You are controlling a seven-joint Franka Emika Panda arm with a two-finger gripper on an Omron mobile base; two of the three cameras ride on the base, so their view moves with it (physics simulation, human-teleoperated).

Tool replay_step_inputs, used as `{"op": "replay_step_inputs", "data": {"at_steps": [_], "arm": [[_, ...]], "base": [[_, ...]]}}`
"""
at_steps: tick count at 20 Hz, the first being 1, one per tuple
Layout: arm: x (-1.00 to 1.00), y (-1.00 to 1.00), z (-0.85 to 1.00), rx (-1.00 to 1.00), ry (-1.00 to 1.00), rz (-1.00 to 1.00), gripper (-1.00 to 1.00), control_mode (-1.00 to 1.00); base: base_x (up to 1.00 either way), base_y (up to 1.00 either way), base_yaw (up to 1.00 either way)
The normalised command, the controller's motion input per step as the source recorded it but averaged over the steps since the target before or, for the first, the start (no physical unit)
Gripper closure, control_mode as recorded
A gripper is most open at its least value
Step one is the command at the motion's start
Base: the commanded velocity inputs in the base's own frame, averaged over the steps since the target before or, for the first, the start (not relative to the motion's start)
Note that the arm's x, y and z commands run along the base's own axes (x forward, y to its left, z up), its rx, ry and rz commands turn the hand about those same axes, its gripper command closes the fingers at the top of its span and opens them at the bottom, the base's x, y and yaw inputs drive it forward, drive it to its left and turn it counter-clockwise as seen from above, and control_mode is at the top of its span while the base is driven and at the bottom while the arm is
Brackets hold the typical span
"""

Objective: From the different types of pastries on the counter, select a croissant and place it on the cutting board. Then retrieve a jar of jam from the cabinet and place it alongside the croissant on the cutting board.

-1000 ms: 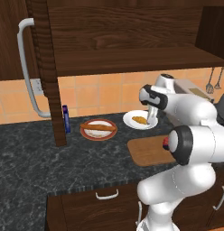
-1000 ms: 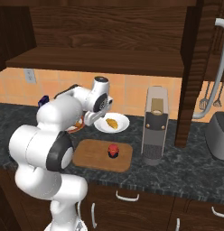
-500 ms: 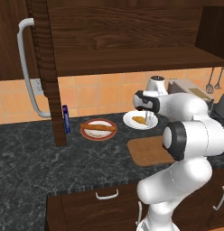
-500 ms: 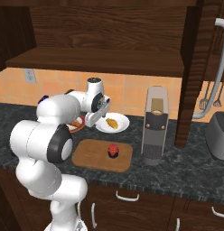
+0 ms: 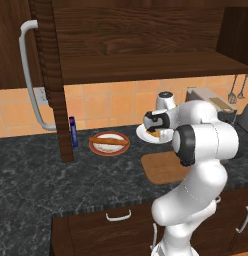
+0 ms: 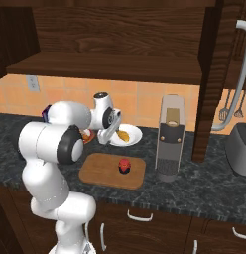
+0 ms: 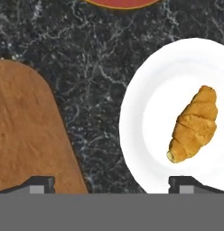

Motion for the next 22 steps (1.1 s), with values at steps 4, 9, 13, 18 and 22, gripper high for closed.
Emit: {"op": "replay_step_inputs", "data": {"at_steps": [4,9,13,18,22], "arm": [[0.95,-0.32,-0.02,0.0,0.01,0.0,-1.0,-1.0],[0.73,-0.42,0.0,0.0,0.0,-0.05,-1.0,-1.0],[0.0,-0.15,-0.16,0.03,0.0,-0.16,-1.0,-1.0],[0.1,0.05,-0.14,0.01,0.0,-0.15,-1.0,-1.0],[0.33,0.01,-0.13,0.01,0.0,-0.29,-1.0,-1.0]], "base": [[0.0,0.0,0.0],[0.0,0.0,0.0],[0.0,0.0,0.0],[0.0,0.0,0.0],[0.0,0.0,0.0]]}}
